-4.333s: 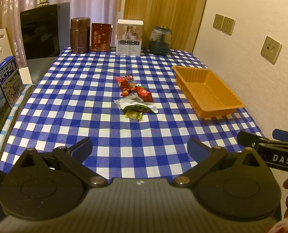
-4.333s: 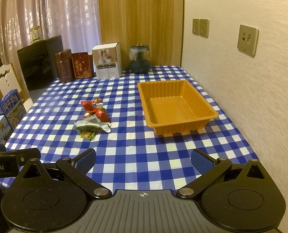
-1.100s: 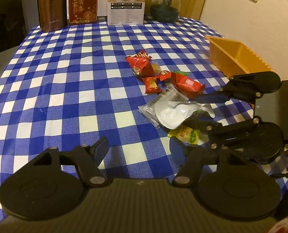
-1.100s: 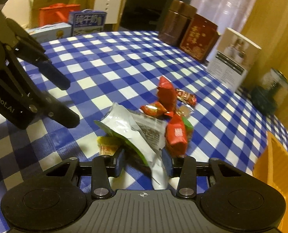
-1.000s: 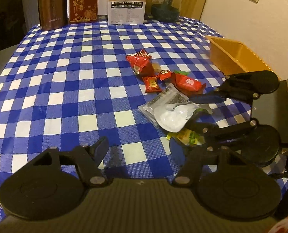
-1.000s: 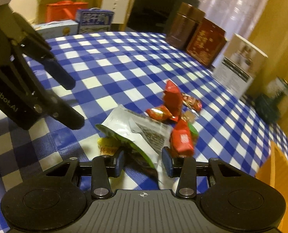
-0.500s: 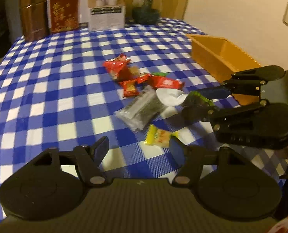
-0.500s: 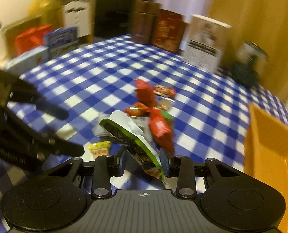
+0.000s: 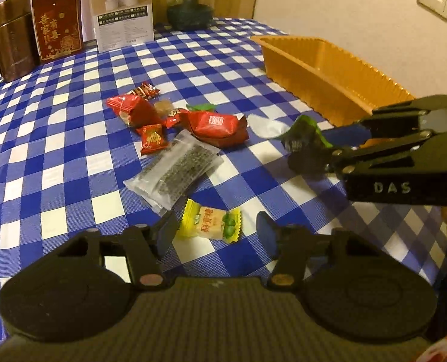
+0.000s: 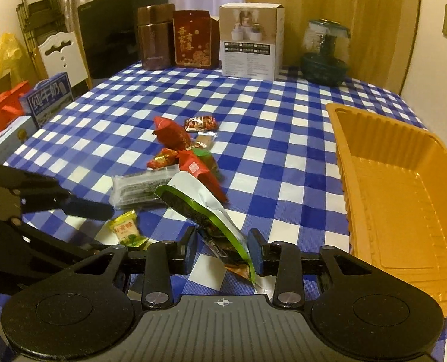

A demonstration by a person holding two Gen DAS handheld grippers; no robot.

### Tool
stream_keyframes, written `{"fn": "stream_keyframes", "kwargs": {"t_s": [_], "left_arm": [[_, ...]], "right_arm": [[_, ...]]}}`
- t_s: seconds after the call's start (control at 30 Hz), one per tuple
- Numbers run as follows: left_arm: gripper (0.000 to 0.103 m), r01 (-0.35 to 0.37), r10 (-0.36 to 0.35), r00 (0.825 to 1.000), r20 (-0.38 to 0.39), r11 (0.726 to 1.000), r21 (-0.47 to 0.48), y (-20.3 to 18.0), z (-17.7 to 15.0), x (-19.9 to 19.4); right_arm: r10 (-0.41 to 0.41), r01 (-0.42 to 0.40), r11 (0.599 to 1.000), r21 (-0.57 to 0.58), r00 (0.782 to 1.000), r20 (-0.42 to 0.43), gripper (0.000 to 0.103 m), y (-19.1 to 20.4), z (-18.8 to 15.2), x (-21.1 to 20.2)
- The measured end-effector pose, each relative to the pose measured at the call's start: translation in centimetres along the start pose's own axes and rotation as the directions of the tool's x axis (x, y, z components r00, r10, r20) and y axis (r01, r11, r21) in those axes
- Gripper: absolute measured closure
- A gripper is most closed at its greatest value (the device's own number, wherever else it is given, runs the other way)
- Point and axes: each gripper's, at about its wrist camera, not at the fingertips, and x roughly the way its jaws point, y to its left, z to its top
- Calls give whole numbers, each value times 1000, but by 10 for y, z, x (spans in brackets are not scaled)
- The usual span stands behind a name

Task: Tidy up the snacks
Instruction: 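Grasp the yellow packet with the left gripper while the right gripper lifts the white-and-green bag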

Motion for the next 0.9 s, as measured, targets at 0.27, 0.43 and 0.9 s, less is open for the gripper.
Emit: {"fn": "stream_keyframes", "kwargs": {"t_s": [0.27,0.43,0.9], "left_arm": [[75,-17,17,1000,9,1000,20,-2,0,4],[77,-32,31,999,16,999,33,-8,-1,-1],[78,-54,56,991,119,998,-25,-15,25,-42]], "right_arm": [[5,-5,1000,14,1000,1,66,0,0,0],[6,-6,1000,17,1000,8,66,2,2,-3],[-23,16,997,72,995,94,66,1,18,-35]]}}
